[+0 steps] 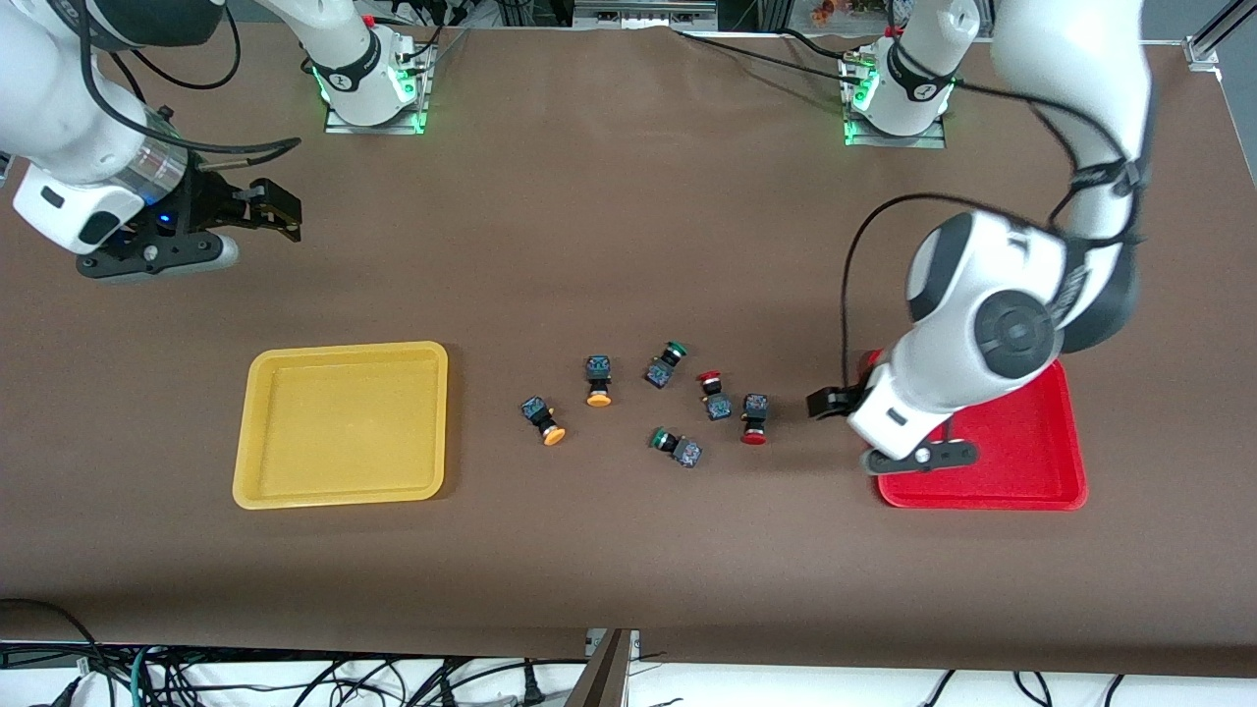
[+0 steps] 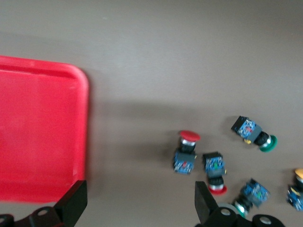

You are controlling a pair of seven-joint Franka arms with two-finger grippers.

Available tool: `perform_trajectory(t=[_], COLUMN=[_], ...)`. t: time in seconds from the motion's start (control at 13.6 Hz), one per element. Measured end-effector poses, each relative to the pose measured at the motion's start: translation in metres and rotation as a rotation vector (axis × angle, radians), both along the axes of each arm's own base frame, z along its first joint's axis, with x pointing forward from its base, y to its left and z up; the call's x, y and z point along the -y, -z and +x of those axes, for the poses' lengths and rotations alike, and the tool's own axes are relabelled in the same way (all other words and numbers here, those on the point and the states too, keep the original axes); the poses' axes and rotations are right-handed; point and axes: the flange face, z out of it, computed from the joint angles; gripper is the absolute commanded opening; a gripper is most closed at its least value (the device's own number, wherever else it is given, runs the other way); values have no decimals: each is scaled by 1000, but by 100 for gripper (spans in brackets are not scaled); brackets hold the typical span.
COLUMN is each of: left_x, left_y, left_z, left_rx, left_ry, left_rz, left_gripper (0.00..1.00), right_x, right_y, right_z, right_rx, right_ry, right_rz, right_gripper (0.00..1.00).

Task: Place red and yellow buttons in trays
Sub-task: 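Grasp the red button with the left gripper while the right gripper grasps yellow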

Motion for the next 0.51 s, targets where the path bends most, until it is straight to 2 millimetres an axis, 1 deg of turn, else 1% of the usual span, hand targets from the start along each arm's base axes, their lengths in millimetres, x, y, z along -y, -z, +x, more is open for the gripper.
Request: perform_trajectory(t=[0.07, 0.15, 0.22, 0.37, 0.51], left_x=[7, 12, 18, 30, 48], left_y=[23, 42, 57, 77, 98], left_z=[4, 5, 5, 0, -15], left_rx=[8, 10, 9, -14, -52], left_ry=[2, 6, 11, 29, 59], left_rz=[-3, -4, -4, 1, 12], left_gripper=[100, 100, 100, 100, 100], right_x=[-5, -11, -21, -51, -89], right_y=[14, 33, 59, 125, 194], right_z=[6, 17, 32, 60, 76], right_rx=[-17, -18, -7, 25, 58], right_ry=[-13, -29, -41, -73, -115], right_rz=[18, 40, 53, 57, 58], right_gripper=[100, 100, 100, 100, 100])
